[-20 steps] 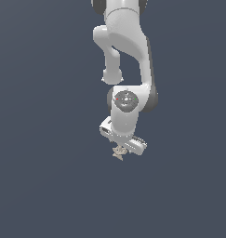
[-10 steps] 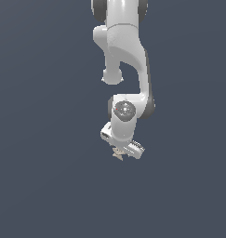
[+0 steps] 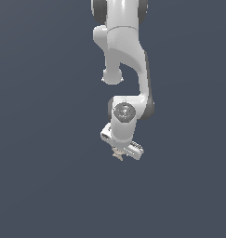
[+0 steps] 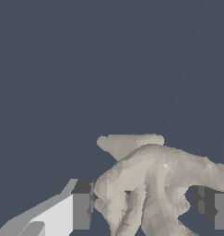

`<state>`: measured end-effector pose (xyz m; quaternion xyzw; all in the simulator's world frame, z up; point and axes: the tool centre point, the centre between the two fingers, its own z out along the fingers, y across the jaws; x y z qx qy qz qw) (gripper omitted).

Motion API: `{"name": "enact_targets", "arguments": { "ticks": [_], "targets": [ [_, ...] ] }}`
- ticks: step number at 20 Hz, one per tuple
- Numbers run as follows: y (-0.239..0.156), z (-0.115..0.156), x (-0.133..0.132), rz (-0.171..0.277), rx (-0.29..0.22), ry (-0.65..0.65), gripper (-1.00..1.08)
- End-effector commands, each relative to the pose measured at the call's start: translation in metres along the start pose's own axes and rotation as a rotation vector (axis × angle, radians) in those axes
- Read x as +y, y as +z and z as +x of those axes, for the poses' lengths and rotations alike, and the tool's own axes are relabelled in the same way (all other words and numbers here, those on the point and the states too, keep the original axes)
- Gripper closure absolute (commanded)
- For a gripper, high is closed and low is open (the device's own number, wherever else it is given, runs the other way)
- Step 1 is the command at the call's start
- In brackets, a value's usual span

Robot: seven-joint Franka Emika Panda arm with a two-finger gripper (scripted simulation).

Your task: Pick up the object and move it to a goal position.

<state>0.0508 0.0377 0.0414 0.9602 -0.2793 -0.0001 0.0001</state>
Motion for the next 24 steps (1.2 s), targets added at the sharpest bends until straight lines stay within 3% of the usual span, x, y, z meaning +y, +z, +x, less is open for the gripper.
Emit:
{"name": "enact_targets", "arguments": {
  "ticks": [1,13,24],
  "targets": [
    [0.0,0.0,0.0,0.0,0.0,0.0,1.08],
    [-0.017,-0.005,-0.002,0.0,0.0,0.0,1.08],
    [-0.1,-0.027,-0.008,0.0,0.0,0.0,1.08]
  ]
}}
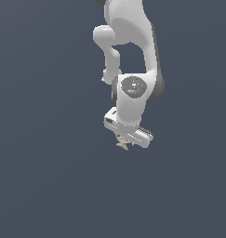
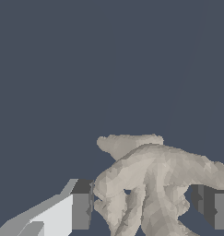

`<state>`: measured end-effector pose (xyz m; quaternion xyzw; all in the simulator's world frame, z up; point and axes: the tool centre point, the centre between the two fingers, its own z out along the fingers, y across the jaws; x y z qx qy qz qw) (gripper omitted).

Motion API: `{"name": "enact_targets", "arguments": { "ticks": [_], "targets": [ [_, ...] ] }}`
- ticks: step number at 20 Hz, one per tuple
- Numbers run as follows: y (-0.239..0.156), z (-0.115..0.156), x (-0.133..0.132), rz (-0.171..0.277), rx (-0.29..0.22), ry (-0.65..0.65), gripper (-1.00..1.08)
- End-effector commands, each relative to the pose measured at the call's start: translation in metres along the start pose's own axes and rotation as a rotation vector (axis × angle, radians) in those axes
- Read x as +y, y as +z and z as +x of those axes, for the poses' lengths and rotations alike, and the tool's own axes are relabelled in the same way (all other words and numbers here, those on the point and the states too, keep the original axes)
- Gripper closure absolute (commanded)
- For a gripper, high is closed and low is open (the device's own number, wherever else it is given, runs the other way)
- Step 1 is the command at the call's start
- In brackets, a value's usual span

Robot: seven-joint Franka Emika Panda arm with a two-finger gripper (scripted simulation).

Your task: Pick up the object and move it to a goal position.

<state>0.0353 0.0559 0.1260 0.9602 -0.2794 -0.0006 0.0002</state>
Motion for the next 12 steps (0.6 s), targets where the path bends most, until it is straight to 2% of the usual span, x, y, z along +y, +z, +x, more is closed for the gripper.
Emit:
{"name": "enact_targets", "arguments": {
  "ticks": [1,12],
  "targets": [
    [-0.027,-0.007,-0.002,0.001,0.001,0.0,1.08],
    [-0.158,-0.04,-0.014,0.0,0.002,0.0,1.08]
  ]
}}
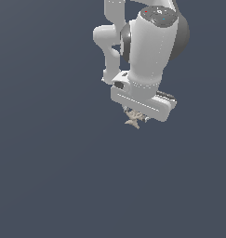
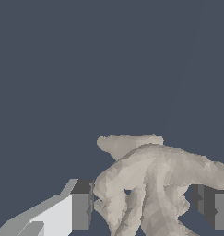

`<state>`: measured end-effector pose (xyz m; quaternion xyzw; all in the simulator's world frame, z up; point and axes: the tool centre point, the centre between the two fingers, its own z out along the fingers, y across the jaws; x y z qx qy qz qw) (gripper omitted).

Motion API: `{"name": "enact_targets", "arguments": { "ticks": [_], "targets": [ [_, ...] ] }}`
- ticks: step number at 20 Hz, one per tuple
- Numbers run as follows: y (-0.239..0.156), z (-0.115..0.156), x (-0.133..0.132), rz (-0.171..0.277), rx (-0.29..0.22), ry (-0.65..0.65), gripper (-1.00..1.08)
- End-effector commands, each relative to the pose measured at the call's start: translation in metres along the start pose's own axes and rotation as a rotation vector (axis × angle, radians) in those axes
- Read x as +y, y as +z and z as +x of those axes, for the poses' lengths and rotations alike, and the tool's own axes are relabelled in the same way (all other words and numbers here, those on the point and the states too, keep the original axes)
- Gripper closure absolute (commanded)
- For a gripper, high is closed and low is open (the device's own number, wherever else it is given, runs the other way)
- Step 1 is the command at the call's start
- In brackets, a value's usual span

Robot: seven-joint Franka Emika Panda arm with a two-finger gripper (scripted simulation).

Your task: Pick up the object and move it to a goal position.

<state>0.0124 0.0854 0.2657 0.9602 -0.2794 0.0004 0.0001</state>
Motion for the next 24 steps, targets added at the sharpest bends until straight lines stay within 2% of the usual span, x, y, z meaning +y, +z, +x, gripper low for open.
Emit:
{"name": "enact_targets", "arguments": {
  "ticks": [1,13,24],
  "targets": [
    [-0.03,-0.008,-0.002,-0.001,0.0,0.0,1.08],
    [-0.152,-0.036,-0.016,-0.001,0.0,0.0,1.08],
    [-0.198,-0.045,-0.023,0.0,-0.001,-0.001,1.08]
  ]
}}
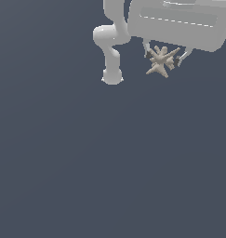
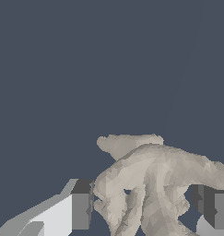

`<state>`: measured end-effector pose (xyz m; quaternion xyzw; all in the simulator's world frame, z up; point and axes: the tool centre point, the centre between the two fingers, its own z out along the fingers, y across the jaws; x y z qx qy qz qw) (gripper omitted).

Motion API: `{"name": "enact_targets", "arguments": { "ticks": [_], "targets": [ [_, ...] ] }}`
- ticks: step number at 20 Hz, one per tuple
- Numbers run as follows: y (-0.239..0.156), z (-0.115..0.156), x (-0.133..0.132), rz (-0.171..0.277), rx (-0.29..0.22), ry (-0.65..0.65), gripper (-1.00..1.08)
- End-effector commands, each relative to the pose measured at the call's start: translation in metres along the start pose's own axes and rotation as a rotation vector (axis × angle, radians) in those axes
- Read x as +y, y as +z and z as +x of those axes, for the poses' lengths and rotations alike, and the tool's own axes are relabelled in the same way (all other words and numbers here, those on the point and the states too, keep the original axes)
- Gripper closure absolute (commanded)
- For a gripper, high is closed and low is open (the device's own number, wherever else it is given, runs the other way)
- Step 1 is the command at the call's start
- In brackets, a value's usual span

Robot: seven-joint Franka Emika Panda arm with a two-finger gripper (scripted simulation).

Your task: Pick up the object and move it to a goal position.

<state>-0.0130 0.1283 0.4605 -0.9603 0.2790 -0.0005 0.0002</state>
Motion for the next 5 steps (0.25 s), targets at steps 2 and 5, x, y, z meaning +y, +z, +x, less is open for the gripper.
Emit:
{"name": "enact_targets", "arguments": {
  "ticks": [2,5],
  "targets": [
    [-0.005,-0.0007,-0.001,-0.001,-0.001,0.0,1.08],
    [-0.0046,-0.0002,-0.0013,-0.001,-0.001,0.0,1.08]
  ]
}}
